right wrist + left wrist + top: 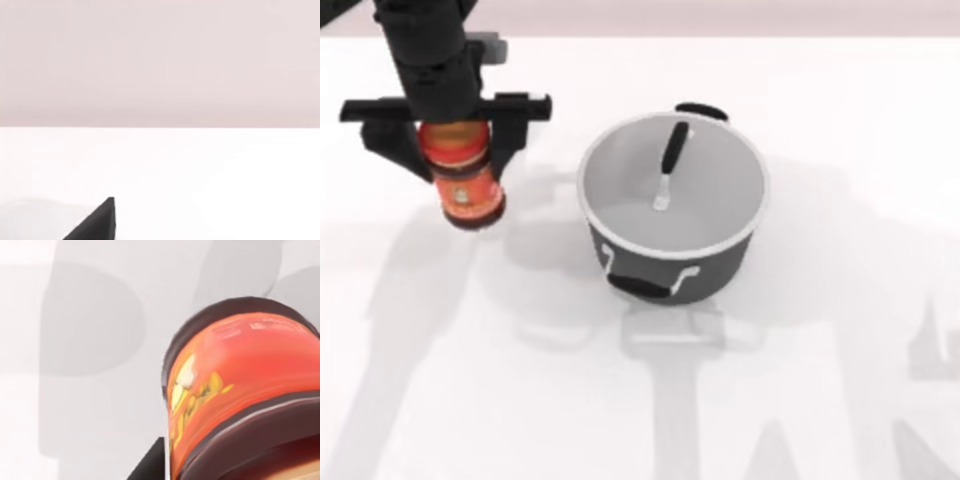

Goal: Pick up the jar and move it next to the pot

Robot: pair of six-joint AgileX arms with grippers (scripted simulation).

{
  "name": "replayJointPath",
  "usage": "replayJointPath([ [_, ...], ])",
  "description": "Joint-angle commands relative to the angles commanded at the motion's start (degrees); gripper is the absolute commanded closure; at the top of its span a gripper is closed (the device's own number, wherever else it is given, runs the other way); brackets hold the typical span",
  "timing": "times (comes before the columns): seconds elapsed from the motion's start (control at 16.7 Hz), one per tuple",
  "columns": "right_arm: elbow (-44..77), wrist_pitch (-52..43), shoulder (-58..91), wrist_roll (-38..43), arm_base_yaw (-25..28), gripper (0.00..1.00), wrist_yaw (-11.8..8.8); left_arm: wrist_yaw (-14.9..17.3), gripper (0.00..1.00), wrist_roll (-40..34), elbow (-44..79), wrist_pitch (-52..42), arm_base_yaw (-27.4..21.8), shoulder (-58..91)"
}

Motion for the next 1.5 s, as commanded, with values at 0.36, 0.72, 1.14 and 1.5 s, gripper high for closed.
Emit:
replayJointPath([
  [0.36,0.0,0.0,0.0,0.0,0.0,0.0,0.0,0.02,1.0,-1.07,-0.13,0.04,-0.21,0.06],
  [0.72,0.0,0.0,0.0,0.0,0.0,0.0,0.0,-0.02,1.0,-1.03,-7.05,8.46,-0.32,1.21],
  [1.14,0.0,0.0,0.0,0.0,0.0,0.0,0.0,0.03,0.92,-1.05,-9.17,10.65,-0.34,1.71],
  [1.5,0.0,0.0,0.0,0.0,0.0,0.0,0.0,0.03,0.47,-1.05,-9.17,10.65,-0.34,1.71],
])
